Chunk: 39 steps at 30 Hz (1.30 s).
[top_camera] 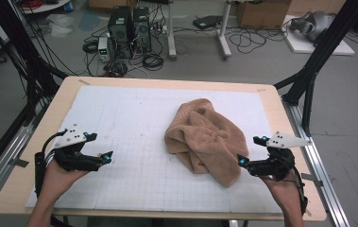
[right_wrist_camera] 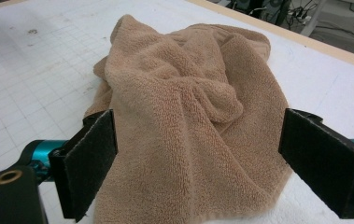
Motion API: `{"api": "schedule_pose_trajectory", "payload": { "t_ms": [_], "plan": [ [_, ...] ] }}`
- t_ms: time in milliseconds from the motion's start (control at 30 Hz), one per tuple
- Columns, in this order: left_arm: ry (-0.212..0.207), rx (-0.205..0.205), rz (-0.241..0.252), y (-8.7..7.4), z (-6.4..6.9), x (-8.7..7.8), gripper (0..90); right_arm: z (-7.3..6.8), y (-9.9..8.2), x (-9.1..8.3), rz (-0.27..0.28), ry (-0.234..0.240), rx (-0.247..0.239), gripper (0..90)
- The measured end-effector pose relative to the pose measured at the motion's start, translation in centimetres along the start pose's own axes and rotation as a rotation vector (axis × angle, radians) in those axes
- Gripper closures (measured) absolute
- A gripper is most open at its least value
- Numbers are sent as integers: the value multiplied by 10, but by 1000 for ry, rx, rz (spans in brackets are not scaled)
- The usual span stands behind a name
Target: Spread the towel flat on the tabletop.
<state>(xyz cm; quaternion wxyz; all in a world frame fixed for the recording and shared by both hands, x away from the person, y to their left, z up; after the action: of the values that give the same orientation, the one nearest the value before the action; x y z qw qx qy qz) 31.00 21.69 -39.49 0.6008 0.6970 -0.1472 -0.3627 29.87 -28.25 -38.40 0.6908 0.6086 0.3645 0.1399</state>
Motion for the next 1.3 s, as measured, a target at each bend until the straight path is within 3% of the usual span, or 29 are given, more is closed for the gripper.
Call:
{"api": "schedule_pose_trajectory", "payload": {
  "t_ms": [367, 567, 833, 1200, 1300],
  "plan": [
    [2, -3, 0, 0, -2, 0, 129, 4, -2, 1, 0, 4, 21, 108],
    [18, -5, 20, 2, -1, -3, 129, 2, -1, 2, 1, 13, 17, 108],
    [9, -12, 20, 3, 0, -2, 129, 0, 4, 6, 6, 17, 12, 109],
    [-2, -19, 26, 4, 2, 2, 143, -6, 11, 33, -27, 70, -4, 113],
    [-10, -13, 23, 5, 3, 3, 146, -11, 14, 45, -40, 96, -14, 163]
  ]
}}
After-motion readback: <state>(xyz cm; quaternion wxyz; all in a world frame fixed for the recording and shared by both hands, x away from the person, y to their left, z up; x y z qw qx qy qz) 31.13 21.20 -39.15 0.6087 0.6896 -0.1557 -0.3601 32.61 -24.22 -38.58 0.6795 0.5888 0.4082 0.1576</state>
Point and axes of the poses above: each handheld gripper's, and its own axes: x roughly forward along the jaws, y roughly out of its top, z roughly to its right, the point moved 5 cm from there along x, roughly forward along the jaws, and after that the axes turned 11 degrees about z, right-handed, at the moved point
